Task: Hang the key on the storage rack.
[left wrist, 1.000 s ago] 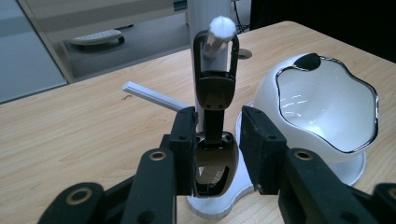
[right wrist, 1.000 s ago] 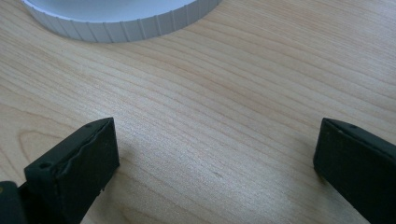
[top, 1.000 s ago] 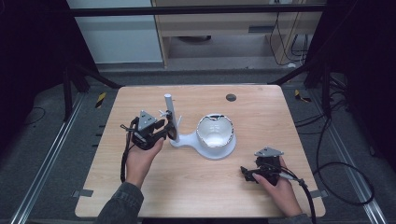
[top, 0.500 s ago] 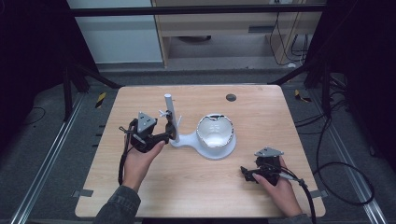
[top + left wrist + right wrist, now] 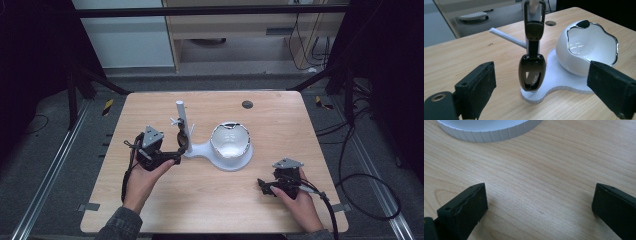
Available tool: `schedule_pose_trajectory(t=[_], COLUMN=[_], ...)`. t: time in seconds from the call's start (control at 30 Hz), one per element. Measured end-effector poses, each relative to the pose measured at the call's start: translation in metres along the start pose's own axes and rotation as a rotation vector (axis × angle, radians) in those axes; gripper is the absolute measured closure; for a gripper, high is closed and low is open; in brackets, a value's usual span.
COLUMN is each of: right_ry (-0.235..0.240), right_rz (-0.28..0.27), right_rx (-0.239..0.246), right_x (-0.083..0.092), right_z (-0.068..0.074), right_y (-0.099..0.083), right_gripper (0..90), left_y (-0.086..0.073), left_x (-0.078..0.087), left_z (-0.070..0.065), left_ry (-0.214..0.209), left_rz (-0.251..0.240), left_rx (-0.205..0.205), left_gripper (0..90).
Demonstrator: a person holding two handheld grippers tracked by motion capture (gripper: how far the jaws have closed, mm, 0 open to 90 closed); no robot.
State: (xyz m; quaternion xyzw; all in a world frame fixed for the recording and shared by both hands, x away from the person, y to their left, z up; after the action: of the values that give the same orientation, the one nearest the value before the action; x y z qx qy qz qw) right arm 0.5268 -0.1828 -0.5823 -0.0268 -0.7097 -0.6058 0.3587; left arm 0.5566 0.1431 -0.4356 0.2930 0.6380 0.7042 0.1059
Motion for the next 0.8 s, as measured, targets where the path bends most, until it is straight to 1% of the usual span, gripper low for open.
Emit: schedule_pose_trajectory(t=[0.13, 0.2, 0.3, 0.4, 0.5, 0.53, 0.6, 0.67, 0.7, 0.73, 0.77, 0.8], right_ry=[0.0, 0.001, 0.0, 0.0, 0.0, 0.0, 0.0, 0.0, 0.0, 0.0, -0.001, -0.001], right_rz=[0.0, 0.0, 0.0, 0.001, 0.001, 0.001, 0.001, 0.001, 0.0, 0.0, 0.001, 0.0], right_rx=[-0.001, 0.0, -0.003, -0.003, -0.003, -0.003, -0.003, -0.003, -0.003, -0.003, -0.003, -0.003], right_x=[0.0, 0.0, 0.0, 0.0, 0.0, 0.0, 0.0, 0.0, 0.0, 0.0, 0.0, 0.0], right_z=[0.0, 0.0, 0.0, 0.0, 0.0, 0.0, 0.0, 0.0, 0.0, 0.0, 0.0, 0.0], right_y=[0.0, 0.0, 0.0, 0.0, 0.0, 0.0, 0.0, 0.0, 0.0, 0.0, 0.0, 0.0], right_gripper=[0.5, 0.5, 0.5, 0.4, 0.4, 0.4, 0.5, 0.5, 0.4, 0.4, 0.4, 0.4], left_y=[-0.005, -0.009, -0.015, -0.018, -0.025, -0.025, -0.032, -0.033, -0.036, -0.036, -0.04, -0.042], left_x=[0.004, 0.007, 0.012, 0.015, 0.022, 0.022, 0.028, 0.031, 0.035, 0.035, 0.039, 0.041], left_z=[-0.004, -0.005, -0.004, -0.002, 0.005, 0.005, 0.011, 0.013, 0.017, 0.017, 0.022, 0.025], left_ry=[-0.016, -0.025, -0.03, -0.029, -0.024, -0.024, -0.011, -0.01, -0.007, -0.007, 0.008, 0.012], left_rz=[0.002, 0.002, 0.02, 0.022, 0.039, 0.039, 0.062, 0.065, 0.07, 0.07, 0.081, 0.082], left_rx=[-0.013, -0.009, -0.025, -0.026, -0.033, -0.033, -0.053, -0.057, -0.059, -0.059, -0.063, -0.062], left_gripper=[5.6, 4.7, 4.1, 4.1, 4.1, 4.1, 4.1, 4.1, 4.1, 3.9, 3.3, 3.2])
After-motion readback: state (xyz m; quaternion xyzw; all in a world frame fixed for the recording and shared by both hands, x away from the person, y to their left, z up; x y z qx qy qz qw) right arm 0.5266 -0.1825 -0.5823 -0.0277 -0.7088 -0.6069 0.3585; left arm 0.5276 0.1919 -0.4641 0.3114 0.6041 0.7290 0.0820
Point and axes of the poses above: each handheld gripper's, and its own axes: x roughly backward along the jaws, y roughly out of its top, z roughly to its left, the point moved 10 cm from there along -x, roughly forward along the jaws, and after that the axes turned 11 degrees about -z, right-handed, at the moved point
